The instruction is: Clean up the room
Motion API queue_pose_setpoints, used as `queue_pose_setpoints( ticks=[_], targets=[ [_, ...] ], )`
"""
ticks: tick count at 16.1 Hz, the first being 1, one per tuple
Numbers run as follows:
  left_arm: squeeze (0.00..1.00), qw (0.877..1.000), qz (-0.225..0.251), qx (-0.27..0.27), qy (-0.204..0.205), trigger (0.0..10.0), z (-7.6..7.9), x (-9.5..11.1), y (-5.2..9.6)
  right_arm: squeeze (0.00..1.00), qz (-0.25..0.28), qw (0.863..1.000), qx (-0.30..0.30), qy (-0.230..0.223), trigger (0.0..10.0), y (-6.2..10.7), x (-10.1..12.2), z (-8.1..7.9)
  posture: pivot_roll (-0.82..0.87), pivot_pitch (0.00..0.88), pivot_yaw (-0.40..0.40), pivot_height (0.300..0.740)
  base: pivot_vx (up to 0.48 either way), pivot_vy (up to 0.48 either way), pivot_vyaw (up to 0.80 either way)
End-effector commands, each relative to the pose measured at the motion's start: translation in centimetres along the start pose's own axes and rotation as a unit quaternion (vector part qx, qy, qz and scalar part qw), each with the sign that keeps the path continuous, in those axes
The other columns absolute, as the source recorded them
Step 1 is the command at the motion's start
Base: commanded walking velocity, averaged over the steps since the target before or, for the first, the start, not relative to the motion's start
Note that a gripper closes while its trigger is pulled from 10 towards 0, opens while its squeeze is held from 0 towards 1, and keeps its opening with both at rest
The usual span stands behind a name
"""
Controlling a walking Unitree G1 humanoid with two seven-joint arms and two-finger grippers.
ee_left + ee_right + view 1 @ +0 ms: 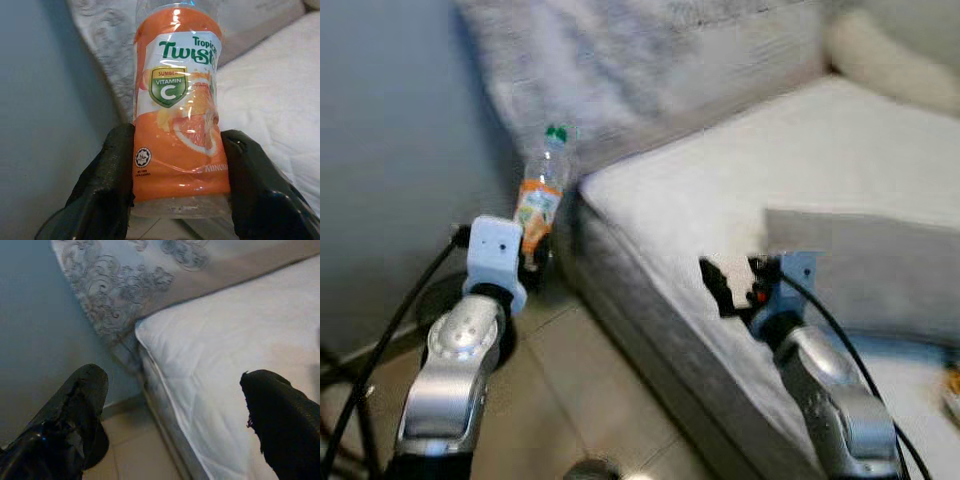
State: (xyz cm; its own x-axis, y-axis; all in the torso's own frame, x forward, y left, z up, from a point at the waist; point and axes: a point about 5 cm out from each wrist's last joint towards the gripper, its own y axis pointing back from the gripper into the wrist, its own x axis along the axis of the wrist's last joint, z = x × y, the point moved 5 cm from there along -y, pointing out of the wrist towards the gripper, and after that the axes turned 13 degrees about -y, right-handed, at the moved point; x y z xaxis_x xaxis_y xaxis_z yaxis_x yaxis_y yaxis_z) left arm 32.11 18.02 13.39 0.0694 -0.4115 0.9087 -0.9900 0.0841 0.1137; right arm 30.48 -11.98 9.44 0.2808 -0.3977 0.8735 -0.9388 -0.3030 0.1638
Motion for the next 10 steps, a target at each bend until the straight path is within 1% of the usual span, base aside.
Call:
queue_pose_setpoints(
  ticks=[1, 7, 10],
  targets=[
    [0.00, 1.000, 0.010, -0.004, -0.005, 10.0, -0.10, 0.60, -0.27, 0.00, -0.006, 1.000, 0.004, 0.000, 10.0, -0.13, -0.24, -0.31, 0.01, 0.000, -0.016, 0.740, 0.000, 0.000, 0.80],
    [0.00, 1.000, 0.007, -0.011, -0.004, 10.0, 0.07, 0.43, -0.36, 0.00, -0.017, 1.000, -0.007, 0.012, 10.0, -0.31, -0.65, 0.11, 0.01, 0.000, -0.015, 0.740, 0.281, 0.000, 0.79],
    [0.00, 1.000, 0.004, -0.016, -0.003, 10.0, 0.19, 0.28, -0.35, 0.00, -0.019, 1.000, -0.016, 0.018, 10.0, -0.32, -0.84, 0.45, 0.01, 0.000, -0.013, 0.740, 0.343, 0.000, 0.00]
  ],
)
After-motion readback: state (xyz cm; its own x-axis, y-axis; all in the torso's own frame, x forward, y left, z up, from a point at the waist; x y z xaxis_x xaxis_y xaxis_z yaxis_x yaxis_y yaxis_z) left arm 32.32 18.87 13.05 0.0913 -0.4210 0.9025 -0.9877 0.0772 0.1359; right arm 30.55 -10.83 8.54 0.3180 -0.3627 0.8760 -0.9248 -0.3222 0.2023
